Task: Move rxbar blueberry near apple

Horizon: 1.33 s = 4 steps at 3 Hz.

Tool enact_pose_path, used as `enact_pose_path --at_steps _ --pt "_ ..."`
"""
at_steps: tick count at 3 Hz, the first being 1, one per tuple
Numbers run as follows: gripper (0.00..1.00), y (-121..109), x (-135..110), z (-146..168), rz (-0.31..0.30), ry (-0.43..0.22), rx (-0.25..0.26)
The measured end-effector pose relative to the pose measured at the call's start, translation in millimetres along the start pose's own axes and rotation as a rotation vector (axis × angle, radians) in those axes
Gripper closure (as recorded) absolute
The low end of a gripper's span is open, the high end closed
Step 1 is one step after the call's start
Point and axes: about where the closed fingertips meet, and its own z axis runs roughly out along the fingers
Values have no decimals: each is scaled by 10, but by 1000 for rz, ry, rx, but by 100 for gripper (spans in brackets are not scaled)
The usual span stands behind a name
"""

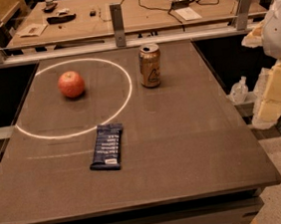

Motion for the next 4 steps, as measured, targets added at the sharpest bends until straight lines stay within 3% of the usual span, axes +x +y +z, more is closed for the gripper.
enact_pose_path --at_steps 2,4 --pt "0 -5 -21 0 13 -16 -9" --pt "0 -39 -336 203 158 -143 -118"
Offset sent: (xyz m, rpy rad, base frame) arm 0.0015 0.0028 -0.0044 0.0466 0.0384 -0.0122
